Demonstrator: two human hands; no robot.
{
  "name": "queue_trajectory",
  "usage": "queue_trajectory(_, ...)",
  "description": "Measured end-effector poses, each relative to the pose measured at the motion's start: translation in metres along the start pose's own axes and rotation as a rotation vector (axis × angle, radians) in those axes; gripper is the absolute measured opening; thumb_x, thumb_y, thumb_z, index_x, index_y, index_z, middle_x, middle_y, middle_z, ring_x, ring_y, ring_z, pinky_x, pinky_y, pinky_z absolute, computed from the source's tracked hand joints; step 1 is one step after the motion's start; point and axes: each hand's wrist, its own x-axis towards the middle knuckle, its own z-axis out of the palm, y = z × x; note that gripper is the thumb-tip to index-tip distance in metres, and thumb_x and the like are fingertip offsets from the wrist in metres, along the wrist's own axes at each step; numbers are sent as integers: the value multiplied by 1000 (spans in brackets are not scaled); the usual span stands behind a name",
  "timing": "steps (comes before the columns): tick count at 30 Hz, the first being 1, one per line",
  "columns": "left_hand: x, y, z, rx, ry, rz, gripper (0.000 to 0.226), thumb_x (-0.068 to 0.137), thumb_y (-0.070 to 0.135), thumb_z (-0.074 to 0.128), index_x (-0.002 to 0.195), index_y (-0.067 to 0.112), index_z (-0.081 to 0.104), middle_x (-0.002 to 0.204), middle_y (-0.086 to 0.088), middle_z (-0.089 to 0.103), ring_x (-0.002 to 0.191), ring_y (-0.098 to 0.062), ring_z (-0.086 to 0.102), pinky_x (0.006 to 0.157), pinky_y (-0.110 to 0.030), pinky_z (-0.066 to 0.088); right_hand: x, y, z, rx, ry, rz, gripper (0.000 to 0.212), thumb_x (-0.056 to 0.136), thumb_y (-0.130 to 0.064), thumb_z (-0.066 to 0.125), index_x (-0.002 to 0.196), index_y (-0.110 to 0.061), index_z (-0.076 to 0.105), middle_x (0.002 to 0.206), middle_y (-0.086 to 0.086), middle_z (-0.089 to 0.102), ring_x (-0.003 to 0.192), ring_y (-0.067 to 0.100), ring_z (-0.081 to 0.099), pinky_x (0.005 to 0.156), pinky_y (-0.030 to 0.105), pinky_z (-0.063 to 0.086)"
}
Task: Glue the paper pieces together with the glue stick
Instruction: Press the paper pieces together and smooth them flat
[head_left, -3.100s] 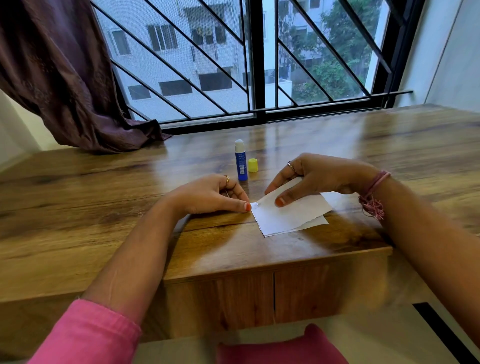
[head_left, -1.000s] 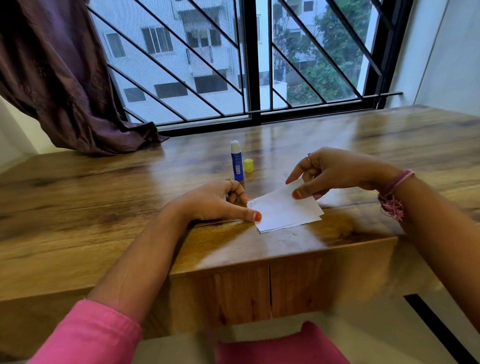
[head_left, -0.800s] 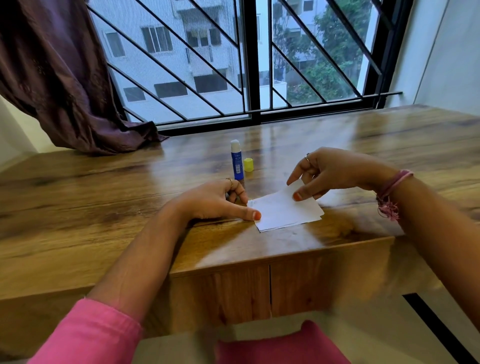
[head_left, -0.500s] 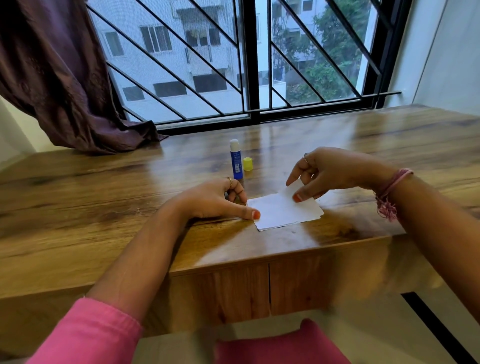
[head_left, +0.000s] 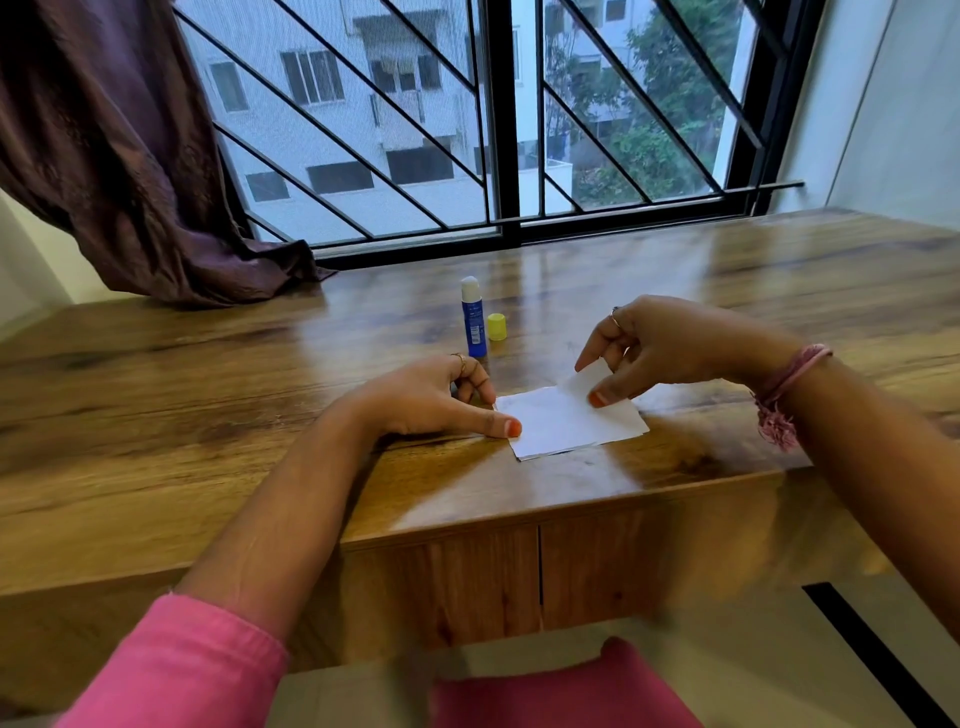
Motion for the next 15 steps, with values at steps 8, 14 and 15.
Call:
queue_trajectory(8,-1,-1,0,-8,17,1,50,56,54,78,91,23,61,75,3,51,60,-6,43,57,-23,38,-1,-1,1,-117,45,-45,38,66,-27,84,100,-22,69,69,0,62,58,13,55,62,29,48)
queue_trajectory(14,-1,-1,0,-75,-8,14,44,68,38,81,99,14,61,67,8,47,51,-1,40,49,-12,39,-12,-9,4,-349,134,-123,46,72,-37,78,113,-25,62,98,-7,64,81,8,62,75,24,49)
queue_trajectory(15,-1,-1,0,-87,-12,19,43,70,36,80,100,14,60,66,9,45,52,-1,40,49,-12,39,-15,-9,4,-396,170,-158,43,75,-38,75,115,-26,62,103,-8,60,84,8,61,73,18,45)
